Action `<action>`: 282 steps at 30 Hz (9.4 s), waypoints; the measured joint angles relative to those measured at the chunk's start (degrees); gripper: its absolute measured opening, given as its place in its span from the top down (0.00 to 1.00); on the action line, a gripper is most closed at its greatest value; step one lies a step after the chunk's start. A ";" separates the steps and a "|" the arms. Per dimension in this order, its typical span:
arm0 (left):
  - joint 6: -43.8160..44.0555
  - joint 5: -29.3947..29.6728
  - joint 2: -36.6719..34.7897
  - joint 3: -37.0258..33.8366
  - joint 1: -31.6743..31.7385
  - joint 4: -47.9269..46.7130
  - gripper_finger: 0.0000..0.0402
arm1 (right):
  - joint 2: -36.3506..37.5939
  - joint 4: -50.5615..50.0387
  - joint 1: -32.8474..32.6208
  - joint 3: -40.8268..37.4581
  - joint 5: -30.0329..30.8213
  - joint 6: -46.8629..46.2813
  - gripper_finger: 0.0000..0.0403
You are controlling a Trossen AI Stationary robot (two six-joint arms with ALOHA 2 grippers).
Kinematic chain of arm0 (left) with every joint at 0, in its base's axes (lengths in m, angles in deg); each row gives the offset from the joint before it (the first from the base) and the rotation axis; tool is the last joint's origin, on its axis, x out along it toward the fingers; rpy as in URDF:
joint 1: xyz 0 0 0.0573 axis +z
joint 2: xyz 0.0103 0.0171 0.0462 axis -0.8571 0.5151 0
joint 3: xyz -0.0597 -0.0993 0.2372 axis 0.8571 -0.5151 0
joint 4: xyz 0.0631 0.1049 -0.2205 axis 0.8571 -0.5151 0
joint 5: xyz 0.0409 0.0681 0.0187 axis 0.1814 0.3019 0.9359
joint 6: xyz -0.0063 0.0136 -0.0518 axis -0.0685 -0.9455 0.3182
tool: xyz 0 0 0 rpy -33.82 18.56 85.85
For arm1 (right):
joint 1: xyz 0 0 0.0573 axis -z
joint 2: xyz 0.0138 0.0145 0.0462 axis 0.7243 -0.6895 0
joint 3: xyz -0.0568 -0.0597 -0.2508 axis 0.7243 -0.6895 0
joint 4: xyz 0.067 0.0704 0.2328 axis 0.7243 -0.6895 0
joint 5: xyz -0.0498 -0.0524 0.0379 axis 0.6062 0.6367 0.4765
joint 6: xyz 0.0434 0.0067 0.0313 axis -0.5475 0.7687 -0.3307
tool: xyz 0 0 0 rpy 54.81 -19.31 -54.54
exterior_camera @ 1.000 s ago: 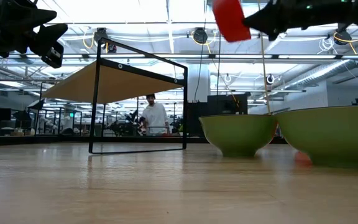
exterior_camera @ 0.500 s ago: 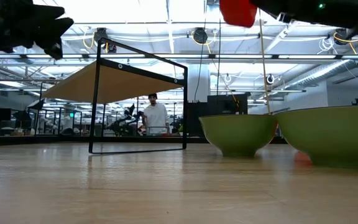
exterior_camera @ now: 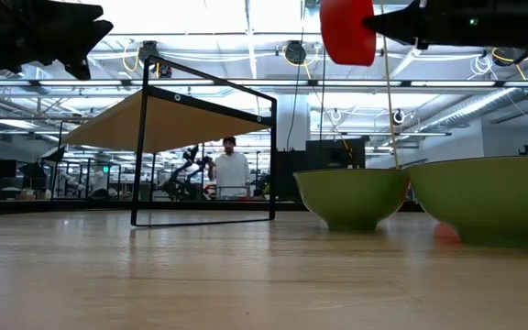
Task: Pick & Place Mini bowls
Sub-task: Put the top red bowl on the shelf, then stack the top red bowl on the red bowl on the shelf
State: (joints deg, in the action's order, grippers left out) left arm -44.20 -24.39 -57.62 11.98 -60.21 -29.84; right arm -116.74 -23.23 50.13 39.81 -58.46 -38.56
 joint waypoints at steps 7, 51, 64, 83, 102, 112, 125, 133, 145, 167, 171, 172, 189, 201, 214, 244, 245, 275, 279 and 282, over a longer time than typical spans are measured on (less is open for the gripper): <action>-1.68 7.41 1.45 0.07 0.00 0.43 0.67 | 0.00 5.24 0.08 0.00 4.43 4.57 1.00; -69.07 55.14 100.35 89.13 -2.90 13.53 0.34 | -24.68 48.26 0.11 7.21 20.33 24.74 1.00; -67.62 57.63 100.41 89.13 -2.60 17.03 0.92 | -24.30 47.65 -0.06 7.17 18.95 23.44 1.00; -67.36 76.99 80.76 89.05 1.82 -0.40 0.99 | -20.67 39.00 -0.01 7.16 21.19 15.47 0.50; 15.21 12.60 65.44 89.07 48.86 -86.67 0.99 | -18.32 34.43 -0.07 7.17 20.51 11.19 0.50; 13.55 4.91 76.51 89.00 57.90 -107.72 0.99 | -18.34 34.38 -0.07 7.17 20.51 11.19 0.50; 13.75 5.23 80.14 86.37 60.62 -108.55 0.98 | -18.34 33.47 -0.07 7.17 20.53 11.18 0.51; 14.55 6.39 80.24 85.71 60.87 -107.75 0.98 | -18.34 33.49 -0.07 7.17 20.53 11.17 0.50; 15.38 7.07 80.24 85.72 60.87 -107.49 0.73 | -18.34 33.49 -0.07 7.17 20.53 11.17 0.51; 0.05 -21.42 57.07 91.21 47.31 -83.68 0.59 | -17.25 30.17 -1.75 7.27 17.95 5.73 0.51; 0.18 -22.83 47.07 76.51 36.04 -66.08 0.59 | -14.74 11.75 -4.55 11.66 12.28 -0.50 0.51; 1.13 -22.01 44.41 71.48 33.50 -61.30 0.59 | -14.38 5.18 -5.16 13.70 11.34 -3.16 0.51; -11.40 -26.13 36.61 21.07 11.85 -5.99 0.59 | -15.65 -98.63 -8.81 38.05 17.74 -77.64 0.51; -18.71 -25.17 37.64 21.14 -1.27 -0.36 0.59 | -14.99 -111.57 -9.36 28.52 6.72 -104.42 0.51; -25.94 -12.47 37.70 21.14 -6.80 2.32 0.59 | -14.97 -106.72 -9.35 18.64 6.79 -106.30 0.51; -16.48 -12.44 37.70 21.16 -6.82 2.50 0.59 | -14.99 -96.37 -9.35 9.70 0.77 -110.16 0.73; -16.49 -12.44 37.69 21.16 -6.80 2.50 0.59 | -14.97 -95.93 -9.35 9.19 0.78 -110.16 0.74; -18.11 -12.40 37.70 21.16 -6.82 2.54 0.59 | -13.42 -92.47 -5.73 8.46 0.87 -108.05 0.82; -18.11 -12.39 37.69 21.16 -6.81 2.54 0.59 | -11.97 -92.49 -5.55 8.46 0.88 -107.47 0.82; -18.11 -12.41 37.70 21.16 -6.82 2.54 0.59 | -10.33 -92.58 -5.55 8.46 0.84 -107.47 0.82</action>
State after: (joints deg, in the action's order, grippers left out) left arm -62.31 -36.80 -19.91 33.13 -67.03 -27.30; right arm -127.06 -115.81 44.58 48.27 -57.61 -146.03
